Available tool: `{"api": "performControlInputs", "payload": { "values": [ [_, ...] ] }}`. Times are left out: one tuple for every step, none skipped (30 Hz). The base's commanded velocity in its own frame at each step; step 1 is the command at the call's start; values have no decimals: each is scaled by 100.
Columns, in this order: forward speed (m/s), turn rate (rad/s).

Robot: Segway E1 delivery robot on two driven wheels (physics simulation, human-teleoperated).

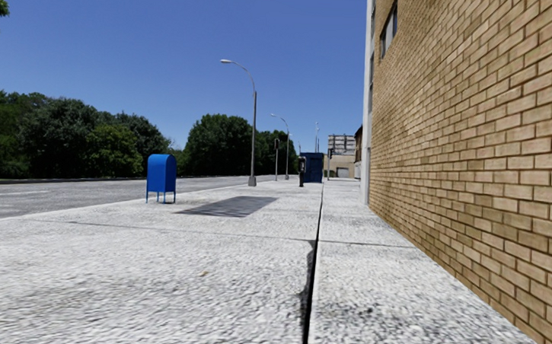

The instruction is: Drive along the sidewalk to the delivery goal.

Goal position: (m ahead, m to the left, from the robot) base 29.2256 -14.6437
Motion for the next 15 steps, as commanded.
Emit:
{"api": "performControlInputs", "payload": {
  "values": [
    [200, 0],
    [200, 0],
    [200, 0],
    [200, 0],
    [200, 0],
    [200, 0],
    [200, 0],
    [200, 0],
    [200, 0],
    [200, 0],
    [200, 0],
    [200, 0],
    [200, 0],
    [200, 0],
    [200, 0]
  ]
}}
